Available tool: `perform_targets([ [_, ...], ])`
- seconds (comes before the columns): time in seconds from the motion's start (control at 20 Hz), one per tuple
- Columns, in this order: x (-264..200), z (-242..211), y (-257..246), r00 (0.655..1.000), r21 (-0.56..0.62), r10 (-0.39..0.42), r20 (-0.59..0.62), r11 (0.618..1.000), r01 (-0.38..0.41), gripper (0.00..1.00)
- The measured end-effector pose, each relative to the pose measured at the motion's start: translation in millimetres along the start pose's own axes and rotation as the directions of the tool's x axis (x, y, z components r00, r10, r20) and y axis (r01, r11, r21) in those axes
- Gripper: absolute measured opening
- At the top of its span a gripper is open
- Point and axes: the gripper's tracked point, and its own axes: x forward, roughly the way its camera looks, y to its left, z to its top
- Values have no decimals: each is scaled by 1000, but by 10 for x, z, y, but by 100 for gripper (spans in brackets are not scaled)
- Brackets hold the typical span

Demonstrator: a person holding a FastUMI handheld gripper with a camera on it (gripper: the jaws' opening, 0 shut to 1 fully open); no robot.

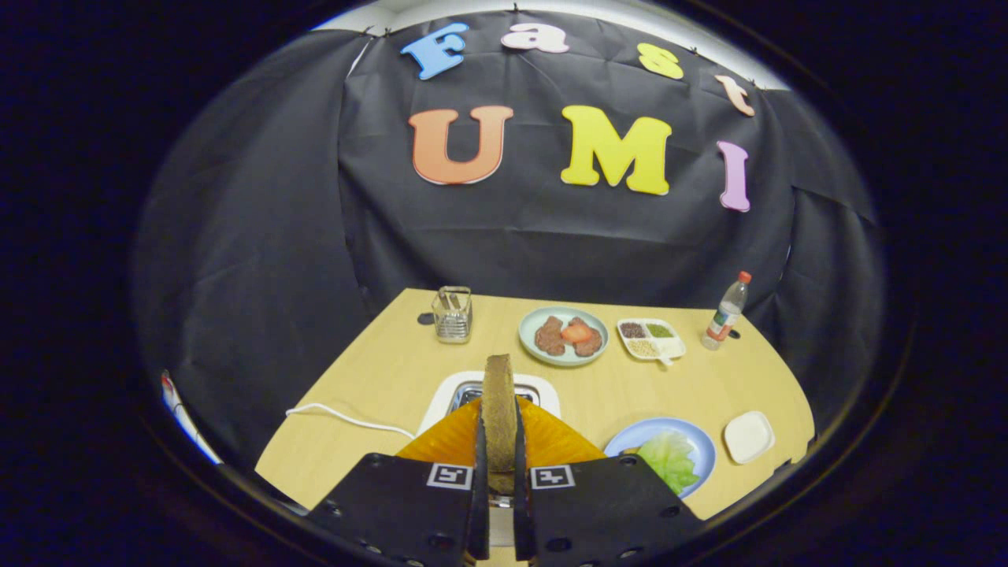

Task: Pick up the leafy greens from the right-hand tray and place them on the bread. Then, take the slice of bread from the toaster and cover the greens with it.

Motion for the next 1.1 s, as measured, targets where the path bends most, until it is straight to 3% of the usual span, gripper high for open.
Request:
perform_targets([
  [0.15,-288,277,11,998,17,29,50,999,-30,12],
  [0.3,-515,492,-147,995,15,4,98,1000,-5,12],
  [0.55,-587,518,-469,992,48,-20,121,999,14,12],
  [0.7,-441,352,-750,993,69,-59,99,996,52,12],
  [1.1,211,-605,-1566,988,158,-143,-61,976,151,12],
])
